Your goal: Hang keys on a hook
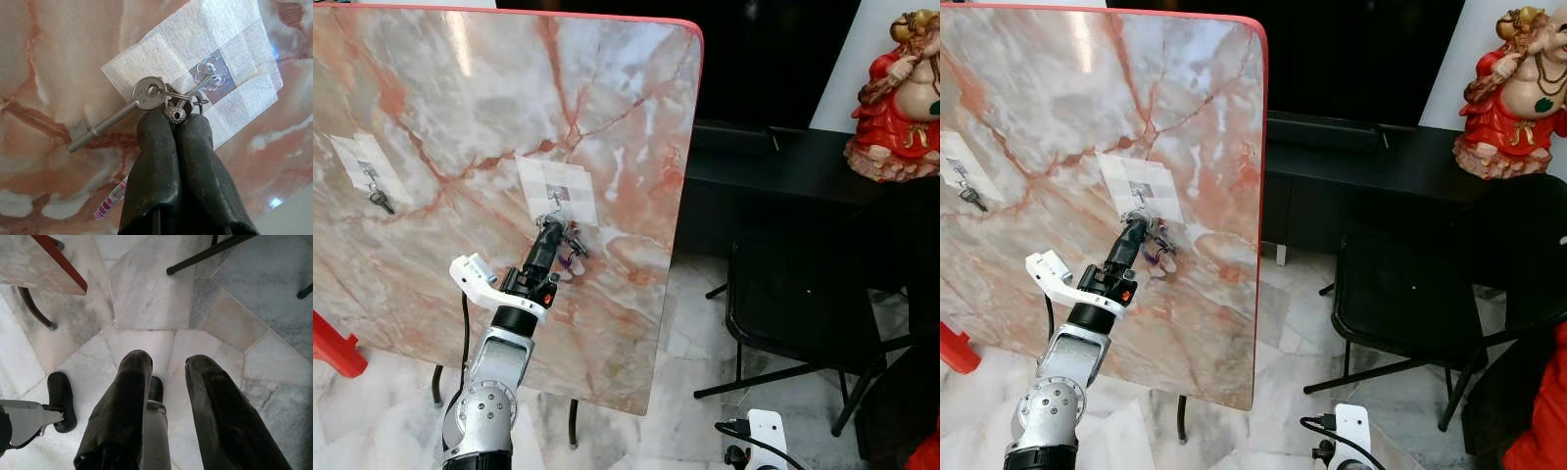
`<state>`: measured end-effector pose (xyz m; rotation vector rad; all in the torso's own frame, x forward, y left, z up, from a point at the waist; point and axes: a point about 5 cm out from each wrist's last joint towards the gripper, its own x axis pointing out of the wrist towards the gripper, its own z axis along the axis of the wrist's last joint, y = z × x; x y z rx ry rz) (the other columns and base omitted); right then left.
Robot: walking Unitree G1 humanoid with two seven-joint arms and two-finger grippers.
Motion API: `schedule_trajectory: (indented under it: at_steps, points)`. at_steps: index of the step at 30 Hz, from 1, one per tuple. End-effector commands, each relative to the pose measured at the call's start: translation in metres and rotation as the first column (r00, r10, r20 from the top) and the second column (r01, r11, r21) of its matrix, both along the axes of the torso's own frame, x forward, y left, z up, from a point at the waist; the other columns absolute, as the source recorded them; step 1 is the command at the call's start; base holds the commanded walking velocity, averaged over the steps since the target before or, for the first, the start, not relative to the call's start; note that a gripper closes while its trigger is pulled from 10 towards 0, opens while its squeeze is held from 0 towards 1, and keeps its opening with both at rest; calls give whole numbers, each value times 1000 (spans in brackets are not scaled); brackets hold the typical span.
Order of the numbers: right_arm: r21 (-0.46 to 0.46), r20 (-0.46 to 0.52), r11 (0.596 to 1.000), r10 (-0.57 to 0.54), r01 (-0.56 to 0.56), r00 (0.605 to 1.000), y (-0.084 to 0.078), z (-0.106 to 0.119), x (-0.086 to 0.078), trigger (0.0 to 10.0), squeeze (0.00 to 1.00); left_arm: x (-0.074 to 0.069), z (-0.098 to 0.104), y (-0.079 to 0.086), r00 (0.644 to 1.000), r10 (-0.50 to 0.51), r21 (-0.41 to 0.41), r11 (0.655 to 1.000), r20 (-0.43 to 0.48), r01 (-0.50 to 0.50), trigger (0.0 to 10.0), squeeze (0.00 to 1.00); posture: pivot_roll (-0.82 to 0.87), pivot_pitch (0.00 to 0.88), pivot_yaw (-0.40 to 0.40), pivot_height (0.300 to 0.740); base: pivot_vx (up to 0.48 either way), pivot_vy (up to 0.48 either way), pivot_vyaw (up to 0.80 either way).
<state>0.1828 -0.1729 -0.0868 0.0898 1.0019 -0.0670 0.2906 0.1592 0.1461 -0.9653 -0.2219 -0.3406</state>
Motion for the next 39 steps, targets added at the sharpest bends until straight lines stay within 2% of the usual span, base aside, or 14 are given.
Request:
schedule_trajectory:
  at_steps: [1, 9, 11, 21, 28, 39]
  points:
    - [-1, -4, 1000, -1, 1, 1000, 0, 0, 0, 10000, 0, 5, 8, -5, 999, -6, 9, 1000, 32, 6, 10000, 0, 59, 34, -15, 740, 0, 0, 0]
    - [-1, -4, 1000, -1, 1, 1000, 0, 0, 0, 10000, 0, 3, 7, -6, 999, -22, 15, 1000, 36, 22, 10000, 0, 59, 34, -15, 740, 0, 0, 0]
    - [0, -5, 1000, 0, 0, 1000, 0, 0, 0, 10000, 0, 1, 1, -8, 999, -43, 52, 998, 19, 42, 10000, 0, 63, 33, -13, 740, 0, 0, 0]
    - [1, -6, 1000, 0, 0, 1000, 1, 0, 0, 10000, 0, -4, -9, -11, 998, -68, 59, 996, -5, 68, 10000, 0, 60, 33, -14, 740, 0, 0, 0]
    - [0, -7, 1000, 2, -2, 1000, 0, 0, 0, 10000, 0, -4, -2, -10, 998, -63, 75, 995, 25, 61, 10000, 0, 61, 33, -15, 740, 0, 0, 0]
    - [-2, -8, 1000, 4, -4, 1000, 0, 0, 0, 10000, 0, -5, 10, -7, 995, -57, 57, 997, 79, 53, 10000, 0, 61, 32, -15, 740, 0, 0, 0]
